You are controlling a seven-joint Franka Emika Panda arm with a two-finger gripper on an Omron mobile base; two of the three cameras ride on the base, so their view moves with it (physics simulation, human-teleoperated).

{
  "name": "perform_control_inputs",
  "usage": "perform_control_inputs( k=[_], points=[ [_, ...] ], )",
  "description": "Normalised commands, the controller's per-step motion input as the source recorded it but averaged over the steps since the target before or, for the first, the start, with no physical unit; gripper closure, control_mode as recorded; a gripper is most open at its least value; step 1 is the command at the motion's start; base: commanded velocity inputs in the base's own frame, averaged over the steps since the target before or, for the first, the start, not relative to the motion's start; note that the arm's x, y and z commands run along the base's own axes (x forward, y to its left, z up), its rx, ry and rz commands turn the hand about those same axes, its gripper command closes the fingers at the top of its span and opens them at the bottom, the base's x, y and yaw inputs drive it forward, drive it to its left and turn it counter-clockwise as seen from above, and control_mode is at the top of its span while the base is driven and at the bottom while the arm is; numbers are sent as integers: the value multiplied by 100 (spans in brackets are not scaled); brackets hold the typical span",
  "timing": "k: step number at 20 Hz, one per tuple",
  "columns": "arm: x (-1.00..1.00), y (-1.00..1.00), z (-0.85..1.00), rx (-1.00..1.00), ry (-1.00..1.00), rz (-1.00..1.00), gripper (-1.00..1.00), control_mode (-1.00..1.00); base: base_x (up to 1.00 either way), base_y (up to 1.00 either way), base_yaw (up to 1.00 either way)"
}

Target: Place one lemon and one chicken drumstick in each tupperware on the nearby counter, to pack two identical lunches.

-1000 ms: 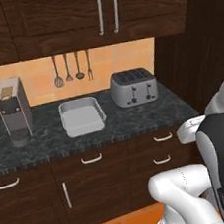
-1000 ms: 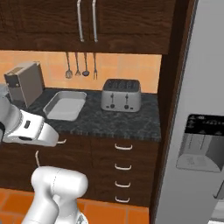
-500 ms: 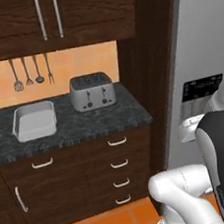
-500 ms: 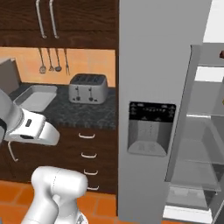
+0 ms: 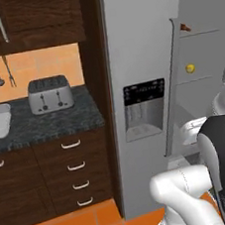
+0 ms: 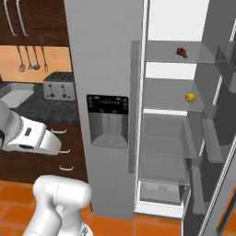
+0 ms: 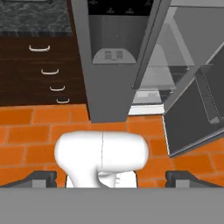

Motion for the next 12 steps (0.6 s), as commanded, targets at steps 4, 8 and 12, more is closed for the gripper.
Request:
perform_control_inputs(
  k=[4,8,12],
  points=[
    [0,0,0,0,0,0,-100,100,10,-87,21],
    [0,0,0,0,0,0,-100,100,38,-48,20],
    [0,0,0,0,0,0,-100,100,79,-34,9]
  ],
)
